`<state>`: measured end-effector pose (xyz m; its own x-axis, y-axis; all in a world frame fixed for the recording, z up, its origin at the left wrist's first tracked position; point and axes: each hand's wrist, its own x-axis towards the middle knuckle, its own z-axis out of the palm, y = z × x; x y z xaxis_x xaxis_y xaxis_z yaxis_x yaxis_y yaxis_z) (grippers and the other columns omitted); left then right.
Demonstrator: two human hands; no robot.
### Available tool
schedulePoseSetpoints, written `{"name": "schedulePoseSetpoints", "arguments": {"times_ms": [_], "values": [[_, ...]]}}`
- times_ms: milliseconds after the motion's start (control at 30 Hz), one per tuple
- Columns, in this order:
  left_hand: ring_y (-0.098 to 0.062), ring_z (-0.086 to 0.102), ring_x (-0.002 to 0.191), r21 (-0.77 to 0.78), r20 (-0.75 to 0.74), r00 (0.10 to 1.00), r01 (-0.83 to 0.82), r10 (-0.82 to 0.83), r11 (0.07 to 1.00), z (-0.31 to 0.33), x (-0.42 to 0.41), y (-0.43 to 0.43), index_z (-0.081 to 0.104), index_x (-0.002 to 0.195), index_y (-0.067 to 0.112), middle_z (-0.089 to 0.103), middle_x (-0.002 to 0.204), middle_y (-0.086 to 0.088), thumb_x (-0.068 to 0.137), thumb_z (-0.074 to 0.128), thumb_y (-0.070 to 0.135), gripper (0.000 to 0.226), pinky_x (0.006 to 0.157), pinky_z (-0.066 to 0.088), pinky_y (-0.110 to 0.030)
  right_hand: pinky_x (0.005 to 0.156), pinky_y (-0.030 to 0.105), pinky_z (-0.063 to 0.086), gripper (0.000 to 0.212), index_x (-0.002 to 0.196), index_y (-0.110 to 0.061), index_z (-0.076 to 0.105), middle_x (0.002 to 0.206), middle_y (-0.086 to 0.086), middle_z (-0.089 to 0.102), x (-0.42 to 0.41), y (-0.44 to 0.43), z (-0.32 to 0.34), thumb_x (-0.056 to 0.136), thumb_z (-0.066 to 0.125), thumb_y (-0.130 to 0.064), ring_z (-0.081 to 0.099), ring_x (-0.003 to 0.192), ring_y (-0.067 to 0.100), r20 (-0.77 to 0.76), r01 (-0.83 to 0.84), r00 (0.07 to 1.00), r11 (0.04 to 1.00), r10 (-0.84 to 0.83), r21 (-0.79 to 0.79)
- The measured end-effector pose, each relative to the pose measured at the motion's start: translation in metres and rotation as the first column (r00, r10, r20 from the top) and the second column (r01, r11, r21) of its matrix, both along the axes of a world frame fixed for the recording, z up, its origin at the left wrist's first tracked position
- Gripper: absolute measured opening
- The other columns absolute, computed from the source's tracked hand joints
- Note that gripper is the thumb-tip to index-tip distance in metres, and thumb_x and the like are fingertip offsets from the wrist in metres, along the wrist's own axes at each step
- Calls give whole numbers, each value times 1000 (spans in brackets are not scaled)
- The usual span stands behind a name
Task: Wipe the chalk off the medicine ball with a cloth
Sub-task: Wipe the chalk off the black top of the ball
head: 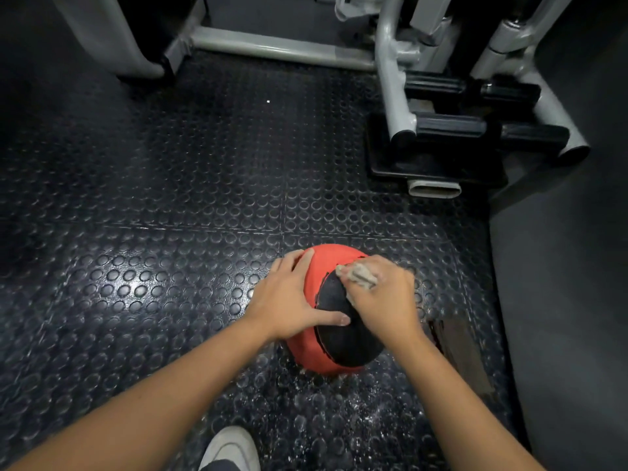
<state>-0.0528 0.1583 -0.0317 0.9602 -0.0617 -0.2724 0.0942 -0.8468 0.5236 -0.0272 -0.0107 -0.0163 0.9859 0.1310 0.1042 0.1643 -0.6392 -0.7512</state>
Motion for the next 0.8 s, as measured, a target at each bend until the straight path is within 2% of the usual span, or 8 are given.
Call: {"name": "schedulePoseSetpoints", "arguments": {"times_ms": [67,167,300,467,567,667,733,800], "values": [[-15,22,141,3,0,1000,-21,21,1000,1,-1,-4,12,155,27,19,155,10,52,66,85,130,109,32,-37,72,19,50,5,74,-14,76,80,-1,71,-1,-2,-1,80,76,-13,65,76,7,3,-8,1000,998,8,66],[-17,23,141,17,-12,998,-57,57,998,3,-5,-10,12,155,24,20,155,8,52,63,88,131,109,32,-37,70,31,52,16,70,-10,73,73,6,71,29,-20,-10,81,76,-22,67,72,20,-136,206,972,975,-194,82],[-18,26,139,8,-58,978,-199,199,980,1,-18,-16,12,153,22,24,152,4,46,62,90,136,109,34,-37,63,23,47,17,71,-6,72,69,12,70,42,-39,-22,79,78,-20,61,67,15,-272,381,900,917,-340,116],[-27,33,132,11,-134,922,-364,362,931,7,-25,-35,22,143,8,34,141,-9,52,62,87,127,103,37,-40,70,33,56,7,81,-12,74,79,5,74,2,-42,-27,77,79,-16,70,76,20,-404,684,727,641,-555,349],[-32,39,131,-95,-309,875,-419,374,903,20,-9,-27,27,138,5,36,142,-15,60,63,82,115,103,38,-43,68,34,54,9,74,-9,72,72,7,72,-7,-28,-26,78,78,-13,67,70,20,-286,631,775,703,-563,328],[-34,37,136,-55,-282,930,-260,234,964,31,20,-1,18,148,9,28,152,-16,69,66,73,113,107,38,-45,70,38,52,13,68,-12,71,70,9,71,18,-25,-27,77,78,-19,65,69,23,-237,551,832,797,-502,247],[-28,28,142,-36,-104,994,-41,38,999,34,37,13,18,153,22,21,156,-5,76,67,65,101,113,32,-46,74,40,54,16,60,-28,70,68,-1,71,40,-27,-25,74,79,-25,66,70,20,-292,431,890,855,-351,288],[-17,19,145,-82,49,985,166,-163,983,29,49,21,23,152,34,19,158,9,83,64,58,84,117,25,-43,78,42,55,15,61,-29,71,71,-2,72,60,-27,-25,72,80,-24,68,75,18,-271,292,939,908,-212,300]]}}
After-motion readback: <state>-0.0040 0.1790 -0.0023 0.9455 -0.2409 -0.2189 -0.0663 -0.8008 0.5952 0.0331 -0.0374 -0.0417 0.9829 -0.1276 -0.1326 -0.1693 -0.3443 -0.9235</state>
